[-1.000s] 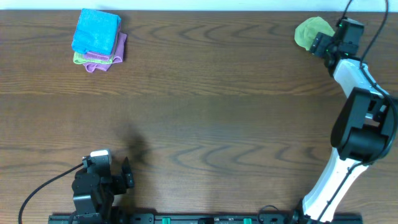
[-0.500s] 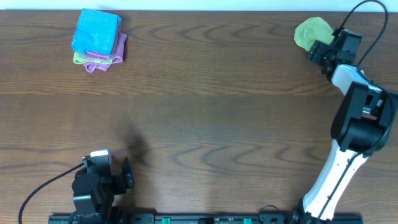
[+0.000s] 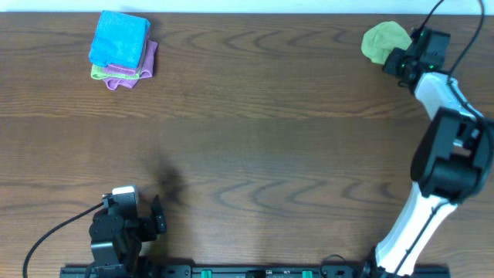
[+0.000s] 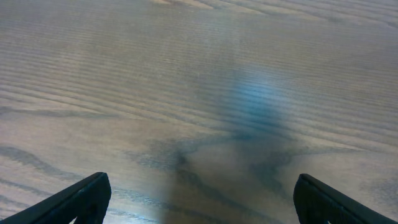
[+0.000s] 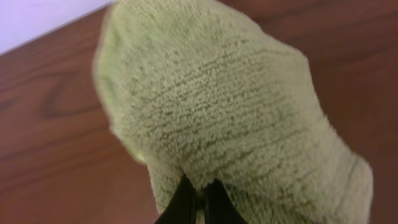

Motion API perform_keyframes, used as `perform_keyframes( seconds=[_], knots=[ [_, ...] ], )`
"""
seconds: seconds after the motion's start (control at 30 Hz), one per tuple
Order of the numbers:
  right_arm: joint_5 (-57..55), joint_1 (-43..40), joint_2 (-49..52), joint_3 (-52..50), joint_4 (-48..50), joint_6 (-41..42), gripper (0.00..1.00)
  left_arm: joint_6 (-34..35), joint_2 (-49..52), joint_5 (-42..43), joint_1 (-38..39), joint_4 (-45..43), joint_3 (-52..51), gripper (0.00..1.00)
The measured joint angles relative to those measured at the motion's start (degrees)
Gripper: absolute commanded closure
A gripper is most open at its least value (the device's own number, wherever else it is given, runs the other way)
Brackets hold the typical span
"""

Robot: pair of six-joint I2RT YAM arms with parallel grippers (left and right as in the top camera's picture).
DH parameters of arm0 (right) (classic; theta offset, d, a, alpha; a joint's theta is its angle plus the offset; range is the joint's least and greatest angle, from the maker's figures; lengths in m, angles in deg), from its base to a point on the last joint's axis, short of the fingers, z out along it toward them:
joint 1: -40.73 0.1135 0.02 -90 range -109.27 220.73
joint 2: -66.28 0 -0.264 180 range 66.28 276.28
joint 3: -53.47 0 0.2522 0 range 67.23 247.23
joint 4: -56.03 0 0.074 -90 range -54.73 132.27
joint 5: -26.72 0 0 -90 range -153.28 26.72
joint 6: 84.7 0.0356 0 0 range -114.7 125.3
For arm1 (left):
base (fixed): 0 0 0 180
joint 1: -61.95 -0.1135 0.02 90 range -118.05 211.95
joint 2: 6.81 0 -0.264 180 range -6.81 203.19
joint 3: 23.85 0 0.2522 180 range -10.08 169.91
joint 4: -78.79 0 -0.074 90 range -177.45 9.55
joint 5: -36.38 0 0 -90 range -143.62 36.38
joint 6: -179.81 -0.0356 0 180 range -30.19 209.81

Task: Fold the cloth
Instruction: 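Lift the green towel with the right gripper and drag it toward center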

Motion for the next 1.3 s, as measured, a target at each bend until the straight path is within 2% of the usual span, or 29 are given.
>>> perform_keyframes(
  seconds=[0.27,0.47,0.67,0.97,1.2,1.23,1.27,1.3],
  knots=[
    [0.0,6.3,-20.5,1.0,-27.1,-3.9,0.99,0.0,0.0,0.0,0.0,0.0,0.0,0.05],
    [0.4,19.9,-32.2,1.0,-41.2,-6.0,0.99,0.0,0.0,0.0,0.0,0.0,0.0,0.05],
    [1.3,33.9,-35.0,1.0,-51.3,-6.4,0.99,0.0,0.0,0.0,0.0,0.0,0.0,0.05],
    [6.4,48.5,-35.0,1.0,-47.3,-8.2,0.99,0.0,0.0,0.0,0.0,0.0,0.0,0.05],
    [11.0,50.2,-32.3,1.0,-38.9,-9.8,0.99,0.0,0.0,0.0,0.0,0.0,0.0,0.05],
    [11.3,50.0,-30.7,1.0,-38.2,-9.8,0.96,0.0,0.0,0.0,0.0,0.0,0.0,0.05],
    [11.1,49.8,-28.6,1.0,-37.4,-9.9,0.66,0.0,0.0,0.0,0.0,0.0,0.0,0.05],
    [10.5,49.4,-26.4,1.0,-36.8,-9.9,0.39,0.0,0.0,0.0,0.0,0.0,0.0,0.05]
  ],
)
